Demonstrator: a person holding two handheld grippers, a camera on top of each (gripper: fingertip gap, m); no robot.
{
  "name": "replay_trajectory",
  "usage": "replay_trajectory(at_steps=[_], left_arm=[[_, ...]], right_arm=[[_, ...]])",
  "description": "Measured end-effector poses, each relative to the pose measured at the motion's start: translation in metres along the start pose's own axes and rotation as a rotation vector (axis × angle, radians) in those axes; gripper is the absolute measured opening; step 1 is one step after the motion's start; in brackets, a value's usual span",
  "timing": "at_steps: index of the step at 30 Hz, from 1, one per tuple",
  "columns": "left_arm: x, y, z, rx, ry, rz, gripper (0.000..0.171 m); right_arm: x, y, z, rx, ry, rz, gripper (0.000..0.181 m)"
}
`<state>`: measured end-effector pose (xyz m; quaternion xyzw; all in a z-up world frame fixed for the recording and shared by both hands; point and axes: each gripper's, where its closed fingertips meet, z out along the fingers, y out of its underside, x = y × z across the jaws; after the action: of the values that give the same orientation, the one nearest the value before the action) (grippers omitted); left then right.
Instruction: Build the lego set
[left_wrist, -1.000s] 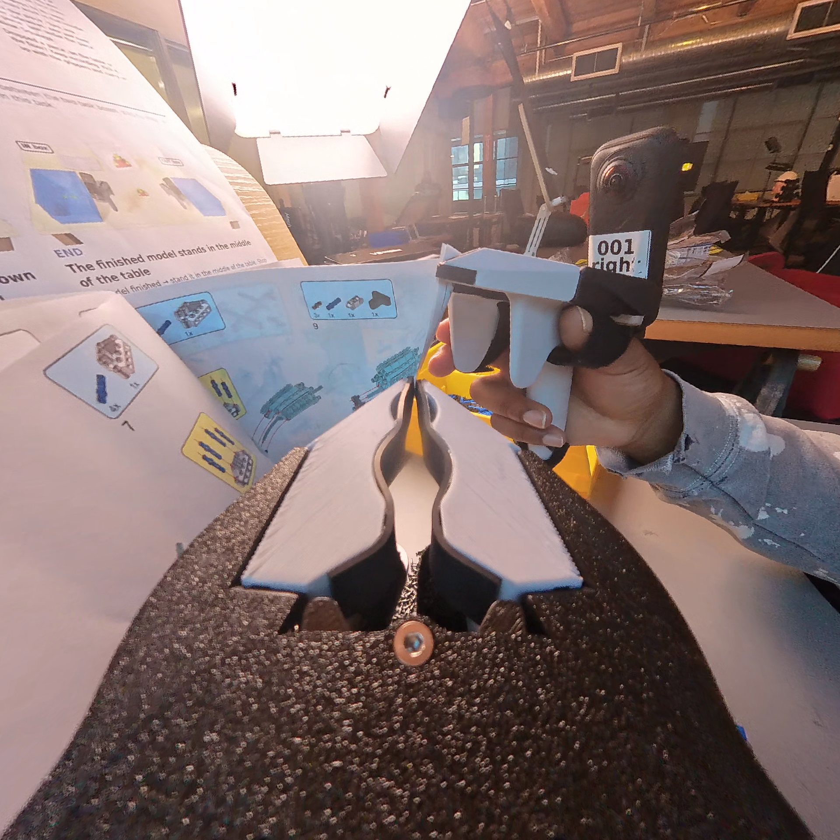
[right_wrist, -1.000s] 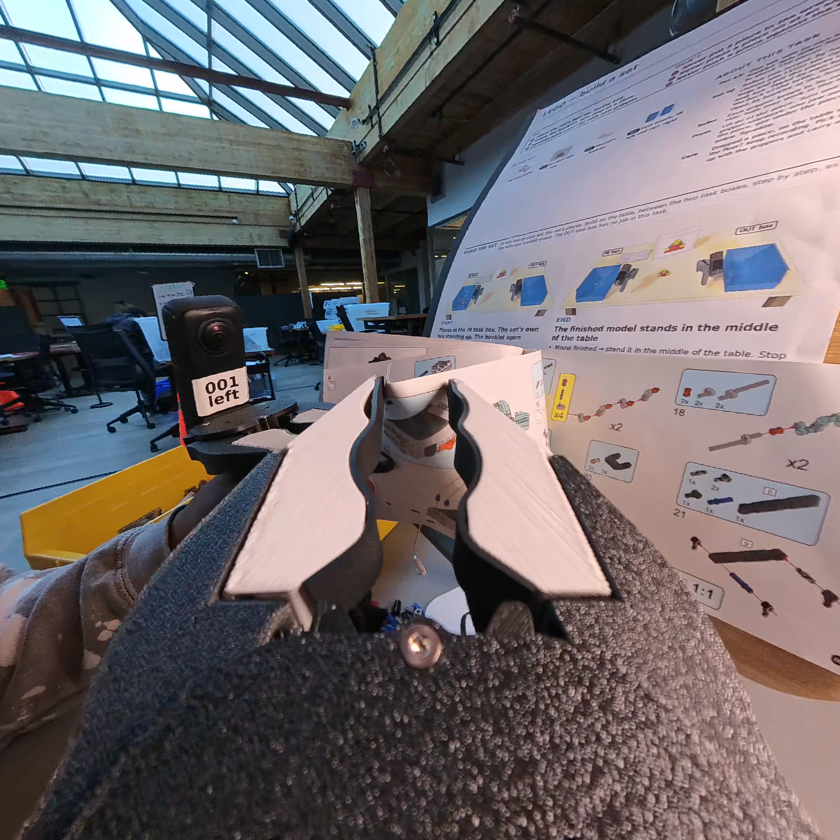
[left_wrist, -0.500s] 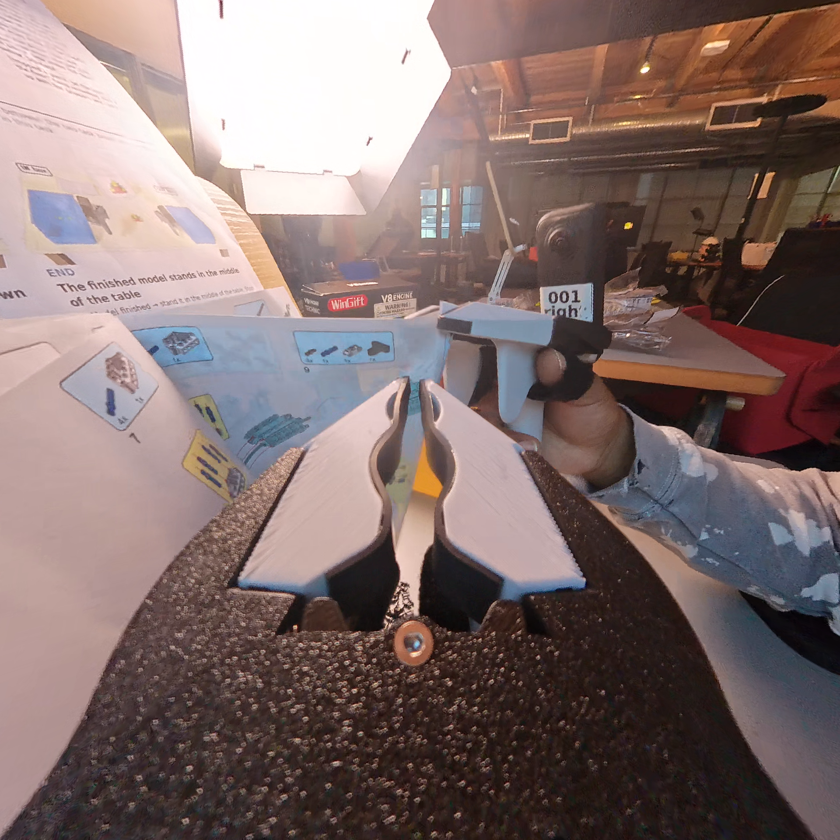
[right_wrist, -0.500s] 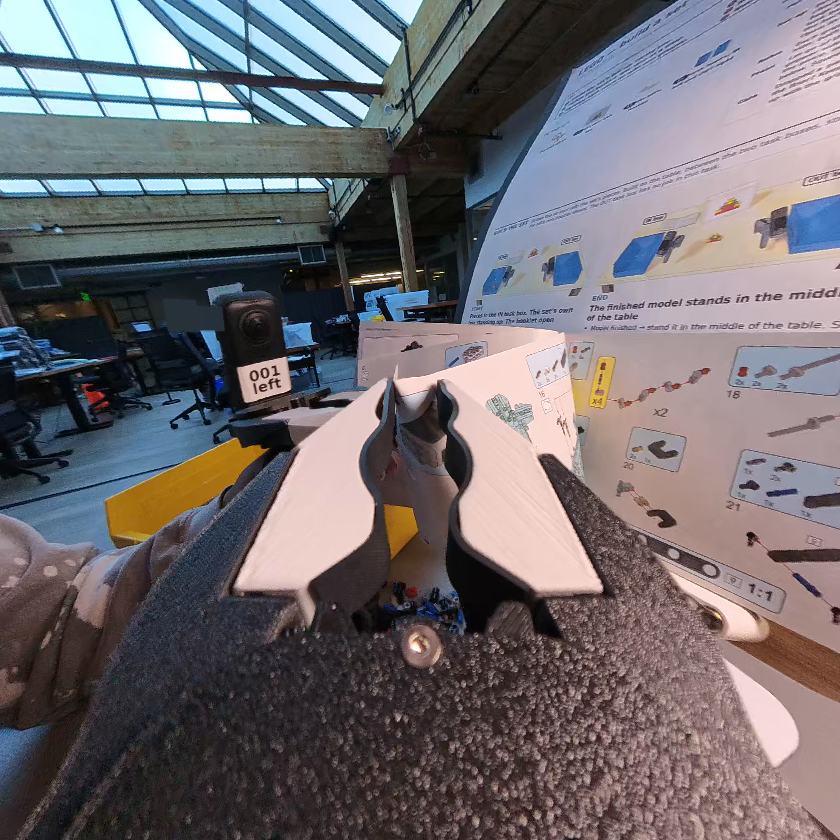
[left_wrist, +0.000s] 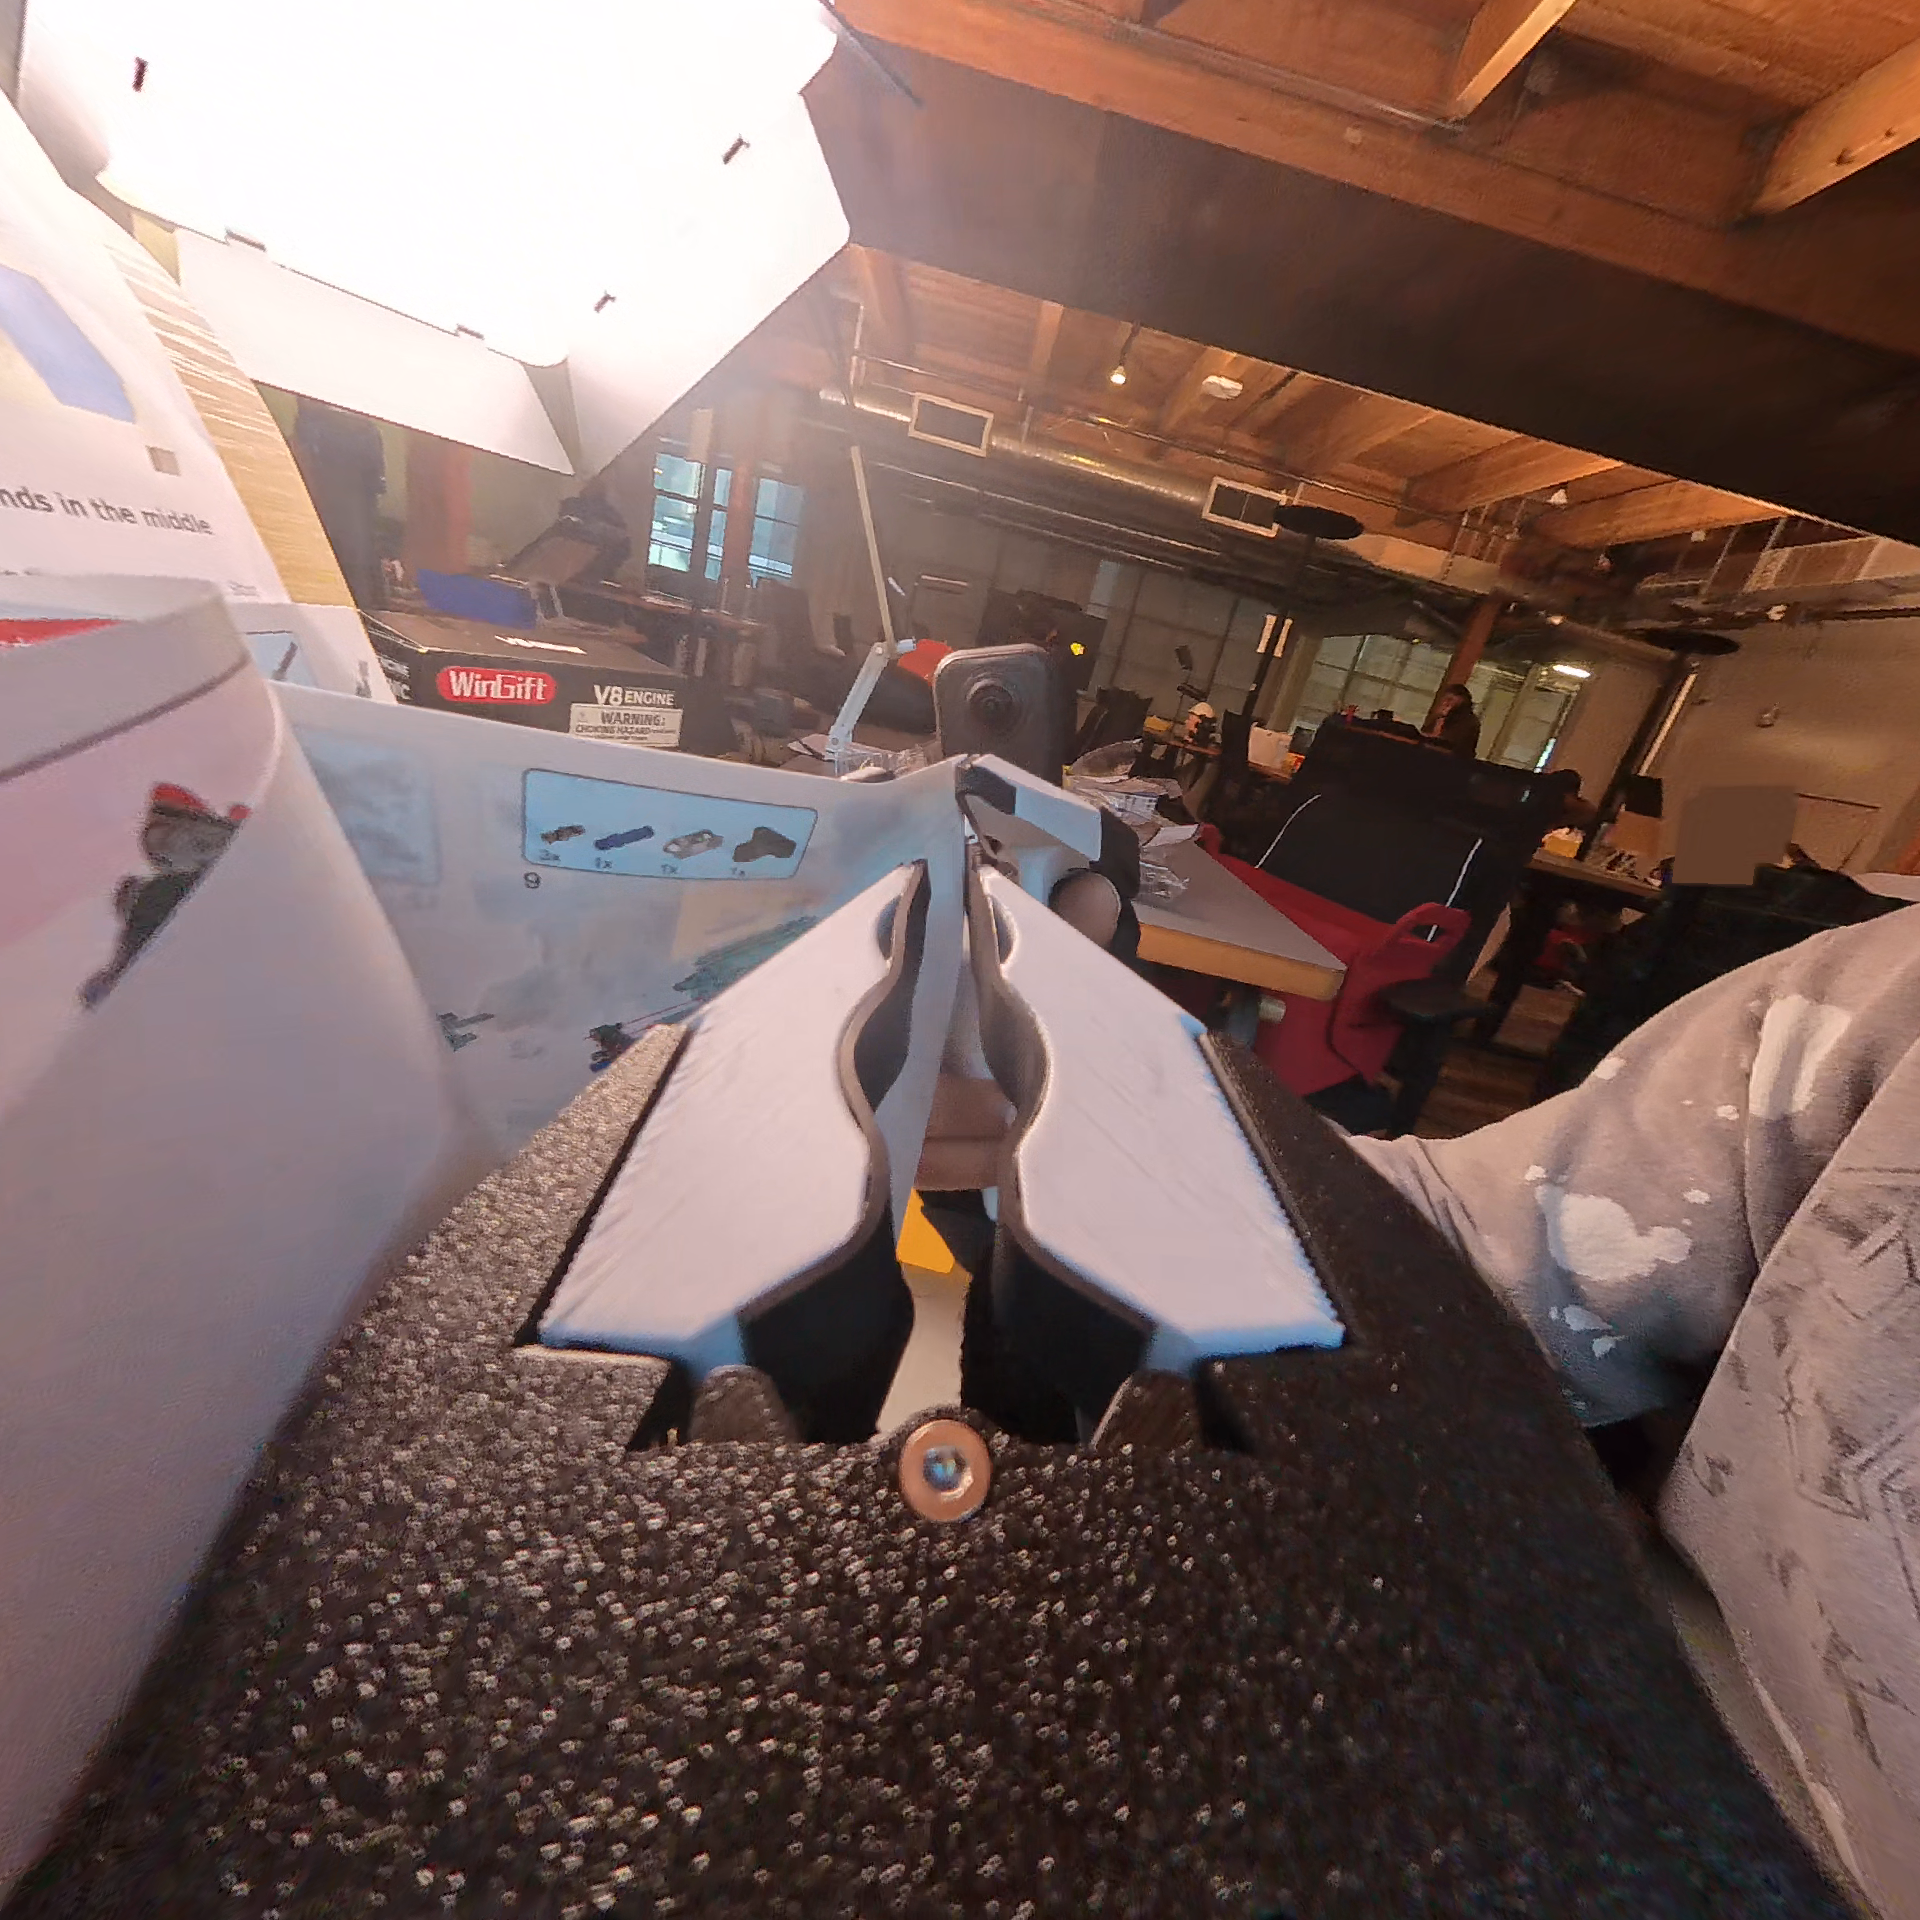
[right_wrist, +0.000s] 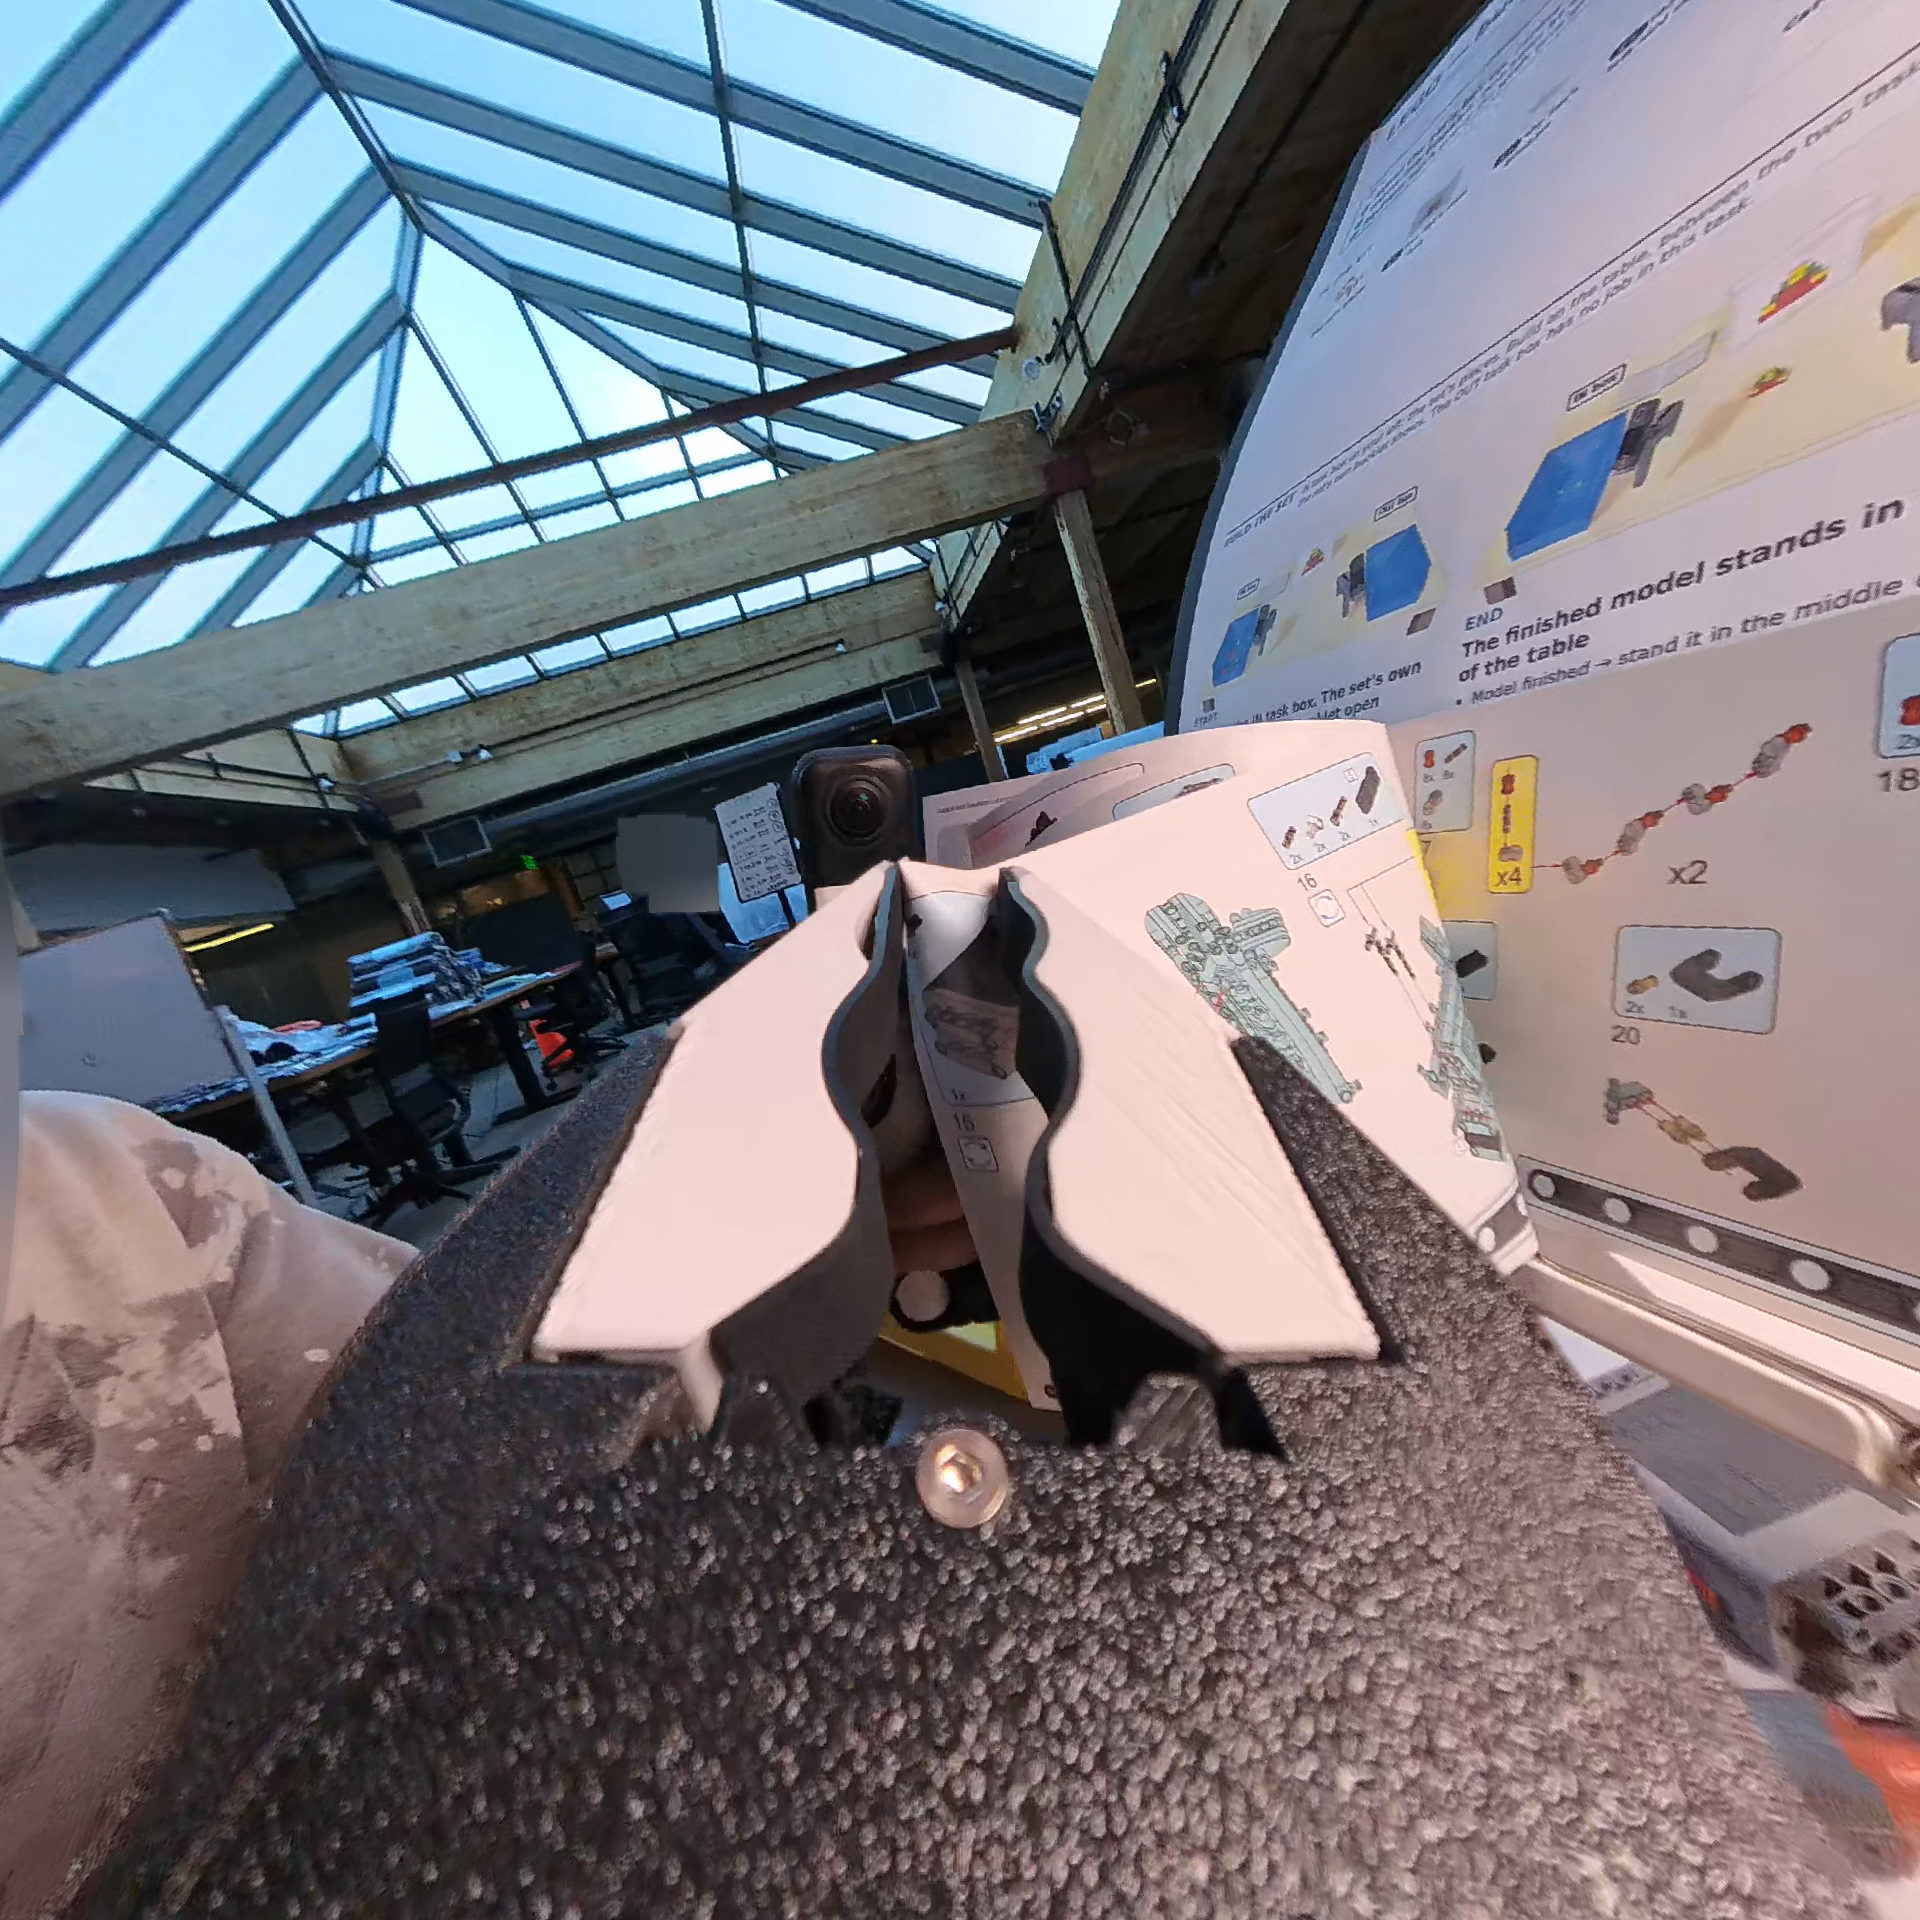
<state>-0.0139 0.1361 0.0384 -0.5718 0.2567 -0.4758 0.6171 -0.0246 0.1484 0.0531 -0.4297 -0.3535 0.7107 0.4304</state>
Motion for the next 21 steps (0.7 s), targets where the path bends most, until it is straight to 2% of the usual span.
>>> replay_trajectory(at_steps=[4, 13, 17, 21], left_arm=[[0.003, 0.000, 0.002, 0.008, 0.043, -0.034, 0.000], [0.010, -0.003, 0.000, 0.021, 0.138, -0.121, 0.000], [0.014, -0.008, -0.005, 0.054, 0.173, -0.147, 0.000], [0.010, -0.017, -0.014, 0.095, 0.149, -0.146, 0.000]], right_arm=[[-0.002, -0.001, 0.000, 0.013, -0.033, 0.045, 0.014], [-0.006, 0.000, -0.002, 0.033, -0.112, 0.144, 0.015], [-0.009, 0.001, -0.002, 0.024, -0.128, 0.139, 0.015], [-0.007, 0.000, -0.004, 0.021, -0.119, 0.118, 0.015]])
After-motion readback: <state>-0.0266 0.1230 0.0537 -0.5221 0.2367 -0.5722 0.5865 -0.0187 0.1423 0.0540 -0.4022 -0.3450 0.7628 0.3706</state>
